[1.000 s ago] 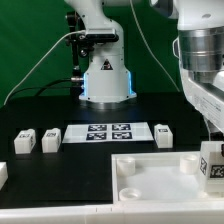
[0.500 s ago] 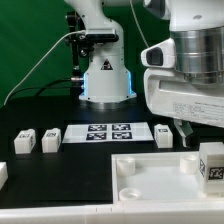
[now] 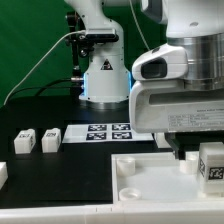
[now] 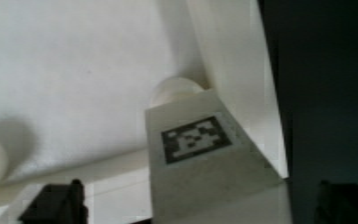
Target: Assemble one leg
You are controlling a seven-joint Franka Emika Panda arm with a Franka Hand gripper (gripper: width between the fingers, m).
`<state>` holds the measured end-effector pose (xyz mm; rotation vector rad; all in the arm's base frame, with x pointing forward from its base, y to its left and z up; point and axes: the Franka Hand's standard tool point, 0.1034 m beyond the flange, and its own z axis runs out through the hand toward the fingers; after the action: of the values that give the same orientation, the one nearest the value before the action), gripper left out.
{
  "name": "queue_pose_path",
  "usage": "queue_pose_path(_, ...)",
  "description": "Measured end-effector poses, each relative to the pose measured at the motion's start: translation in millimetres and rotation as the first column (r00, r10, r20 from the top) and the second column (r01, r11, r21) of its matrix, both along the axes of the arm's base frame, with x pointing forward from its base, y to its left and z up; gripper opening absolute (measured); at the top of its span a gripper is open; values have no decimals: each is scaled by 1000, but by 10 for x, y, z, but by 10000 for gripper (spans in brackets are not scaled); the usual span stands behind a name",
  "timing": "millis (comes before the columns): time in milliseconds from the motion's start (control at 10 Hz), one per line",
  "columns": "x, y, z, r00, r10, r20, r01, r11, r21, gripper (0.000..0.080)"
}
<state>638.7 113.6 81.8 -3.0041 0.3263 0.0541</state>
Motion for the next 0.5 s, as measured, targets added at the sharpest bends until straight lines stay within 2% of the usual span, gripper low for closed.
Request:
queue_pose_path(300, -5, 22, -7, 1000, -10, -2, 10, 1000, 3, 649)
queue_pose_path(500, -13, 53, -8, 981, -193, -28, 193, 981, 6, 366)
